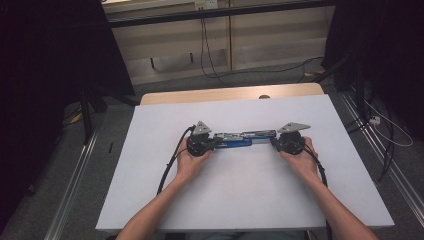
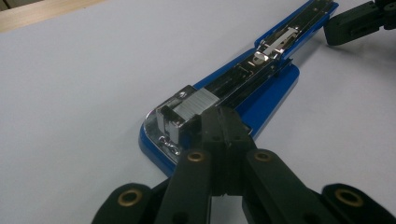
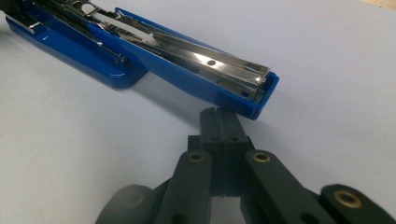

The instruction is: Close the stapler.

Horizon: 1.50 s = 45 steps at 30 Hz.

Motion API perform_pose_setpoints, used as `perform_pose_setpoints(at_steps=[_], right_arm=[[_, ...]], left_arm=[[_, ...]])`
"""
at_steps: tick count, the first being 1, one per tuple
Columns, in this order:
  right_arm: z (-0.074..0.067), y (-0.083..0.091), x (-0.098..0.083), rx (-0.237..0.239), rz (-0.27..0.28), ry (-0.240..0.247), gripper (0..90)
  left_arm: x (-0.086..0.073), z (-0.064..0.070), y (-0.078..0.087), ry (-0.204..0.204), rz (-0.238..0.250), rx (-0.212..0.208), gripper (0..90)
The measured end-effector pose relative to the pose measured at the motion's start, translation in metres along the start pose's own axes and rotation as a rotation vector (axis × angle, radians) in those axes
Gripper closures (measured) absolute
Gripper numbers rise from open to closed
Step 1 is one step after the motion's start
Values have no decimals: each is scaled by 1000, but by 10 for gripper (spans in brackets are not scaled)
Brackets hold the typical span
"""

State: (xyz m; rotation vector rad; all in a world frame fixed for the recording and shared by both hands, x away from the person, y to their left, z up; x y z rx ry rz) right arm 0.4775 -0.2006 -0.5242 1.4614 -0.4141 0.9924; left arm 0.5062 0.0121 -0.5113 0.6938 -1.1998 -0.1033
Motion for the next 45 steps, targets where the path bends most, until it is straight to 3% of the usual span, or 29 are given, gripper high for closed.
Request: perform_pose_setpoints(at_steps=[8, 10, 22, 45], right_arm=[[2, -3, -1, -5, -25, -17, 900], [2, -3, -1, -7, -21, 4, 900], [1, -4, -1, -14, -20, 12, 900], [2, -2, 4, -16, 10, -12, 900]], left_arm=[[0, 0, 0, 0, 0, 1, 900], [0, 0, 0, -4, 2, 6, 900], [0, 1, 0, -2, 3, 9, 900], [-1, 1, 1, -12, 4, 8, 900]])
Point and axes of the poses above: each handheld gripper's, and its own axes: y roughly backward along the jaws, x roughly out of its top, z roughly to its right, the point moved 10 cm from there along -y, roughly forward along the jaws, and after that the axes turned 11 degrees about -x, right-handed, at the moved point
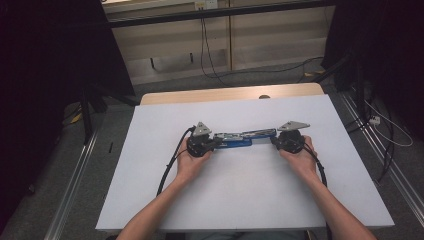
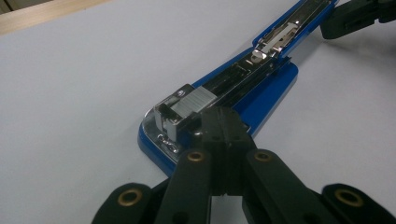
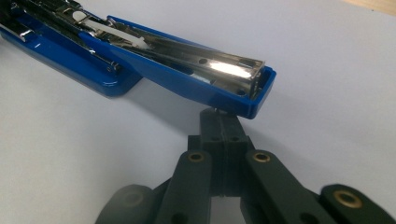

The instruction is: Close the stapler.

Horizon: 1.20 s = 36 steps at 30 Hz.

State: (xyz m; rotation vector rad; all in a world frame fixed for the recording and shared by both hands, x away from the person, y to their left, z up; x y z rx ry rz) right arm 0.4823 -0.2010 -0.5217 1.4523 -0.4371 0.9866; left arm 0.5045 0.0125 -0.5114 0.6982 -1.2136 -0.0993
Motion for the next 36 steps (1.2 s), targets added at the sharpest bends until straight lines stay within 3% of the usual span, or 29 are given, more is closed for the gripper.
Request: perform_pose_setpoints(at_steps=[36], right_arm=[[-10, 3, 13, 22, 83, -25, 900]], left_arm=[[0, 0, 0, -17, 0, 2, 900]])
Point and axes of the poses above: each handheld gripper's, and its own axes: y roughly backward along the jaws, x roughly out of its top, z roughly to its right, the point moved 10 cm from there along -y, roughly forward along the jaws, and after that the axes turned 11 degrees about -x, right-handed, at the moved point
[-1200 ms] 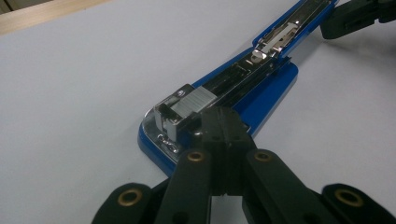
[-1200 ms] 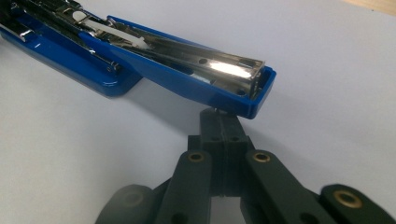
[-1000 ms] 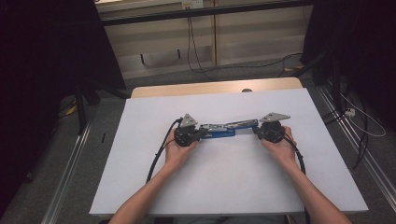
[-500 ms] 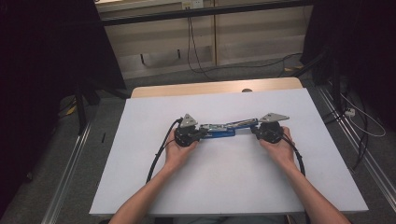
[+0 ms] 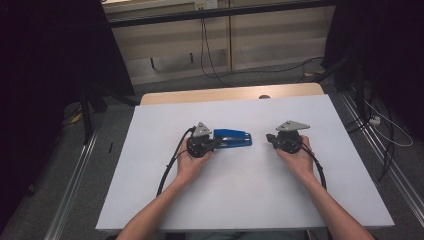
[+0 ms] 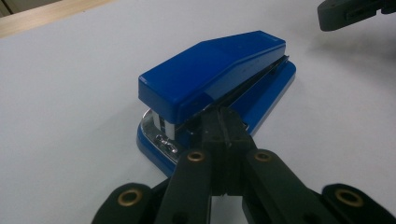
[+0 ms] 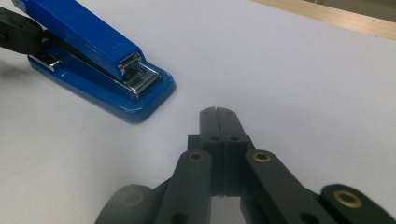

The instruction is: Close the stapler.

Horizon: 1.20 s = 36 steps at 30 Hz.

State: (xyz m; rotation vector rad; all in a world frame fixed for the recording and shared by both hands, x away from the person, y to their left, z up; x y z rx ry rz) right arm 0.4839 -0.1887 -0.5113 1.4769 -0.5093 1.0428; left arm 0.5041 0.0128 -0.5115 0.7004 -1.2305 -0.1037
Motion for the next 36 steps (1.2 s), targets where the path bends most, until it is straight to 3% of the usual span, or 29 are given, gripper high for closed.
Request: perform_pose_setpoints(at_steps=[6, 20, 31, 36], right_arm=[[-2, 2, 3, 10, 24, -5, 900], [2, 8, 4, 14, 49, -57, 785], [0, 11, 7, 41, 64, -89, 576], [0, 14, 9, 28, 70, -105, 412]], left_arm=[[0, 1, 0, 25, 8, -15, 900], [-1, 8, 0, 20, 6, -31, 866], [1, 19, 0, 25, 6, -61, 800], [4, 25, 3, 19, 17, -64, 688]])
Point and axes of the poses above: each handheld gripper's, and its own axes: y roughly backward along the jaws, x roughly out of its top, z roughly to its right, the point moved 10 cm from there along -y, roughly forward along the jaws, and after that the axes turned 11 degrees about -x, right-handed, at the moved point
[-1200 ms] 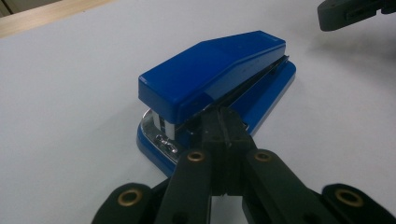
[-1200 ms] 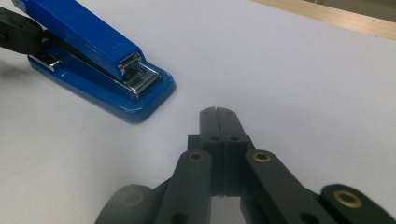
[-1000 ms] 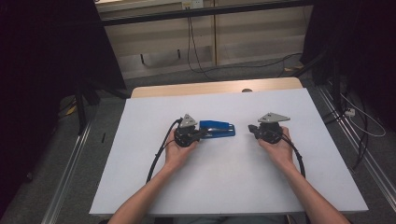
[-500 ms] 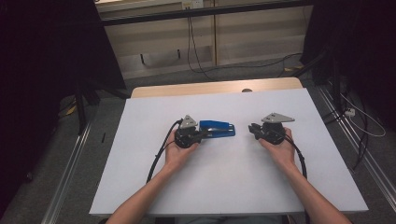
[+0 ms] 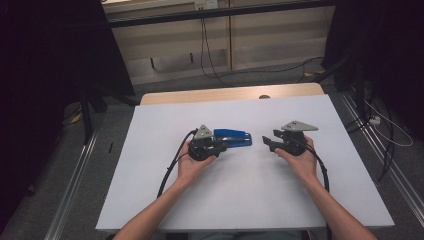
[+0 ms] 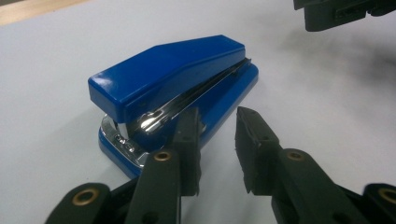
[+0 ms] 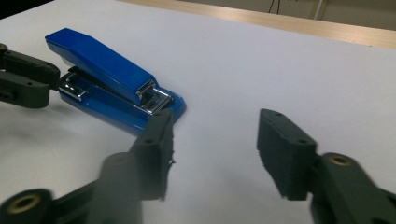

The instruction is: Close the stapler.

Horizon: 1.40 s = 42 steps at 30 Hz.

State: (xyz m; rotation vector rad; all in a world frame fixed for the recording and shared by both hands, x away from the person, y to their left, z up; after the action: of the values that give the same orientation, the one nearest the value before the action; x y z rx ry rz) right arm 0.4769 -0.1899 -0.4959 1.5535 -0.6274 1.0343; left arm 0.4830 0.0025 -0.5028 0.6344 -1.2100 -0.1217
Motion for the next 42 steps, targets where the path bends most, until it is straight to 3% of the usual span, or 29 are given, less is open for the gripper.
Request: perform_pose_setpoints(at_steps=[7, 12, 16, 18, 20, 24, 28, 30, 34, 37, 42], right_arm=[[-2, 3, 1, -10, 5, -2, 168], [-5, 6, 3, -25, 20, -5, 59], [-9, 11, 7, -14, 37, 1, 40], [-10, 13, 8, -17, 46, 5, 38], [-10, 16, 9, -20, 53, -4, 40], [-9, 21, 8, -31, 60, 2, 42], [-9, 25, 7, -52, 69, 19, 46], [-10, 27, 7, -64, 81, 19, 34], [-11, 32, 5, -81, 102, 3, 19], [-13, 35, 5, -75, 110, -6, 23], [-15, 45, 5, -77, 139, 0, 39]], left_arm=[[2, 7, 10, -19, 41, 29, 554], [5, 5, 19, 2, 57, 59, 375], [6, -2, 26, -4, 61, 100, 233], [7, -6, 31, -23, 55, 141, 164], [8, -6, 35, -24, 58, 147, 104], [9, -4, 44, 21, 94, 133, 48], [7, -4, 56, -12, 105, 161, 36], [6, -2, 62, 7, 116, 145, 39], [1, -7, 77, 28, 114, 206, 44], [-5, -6, 84, 40, 123, 208, 48], [-11, -9, 96, 25, 118, 243, 45]])
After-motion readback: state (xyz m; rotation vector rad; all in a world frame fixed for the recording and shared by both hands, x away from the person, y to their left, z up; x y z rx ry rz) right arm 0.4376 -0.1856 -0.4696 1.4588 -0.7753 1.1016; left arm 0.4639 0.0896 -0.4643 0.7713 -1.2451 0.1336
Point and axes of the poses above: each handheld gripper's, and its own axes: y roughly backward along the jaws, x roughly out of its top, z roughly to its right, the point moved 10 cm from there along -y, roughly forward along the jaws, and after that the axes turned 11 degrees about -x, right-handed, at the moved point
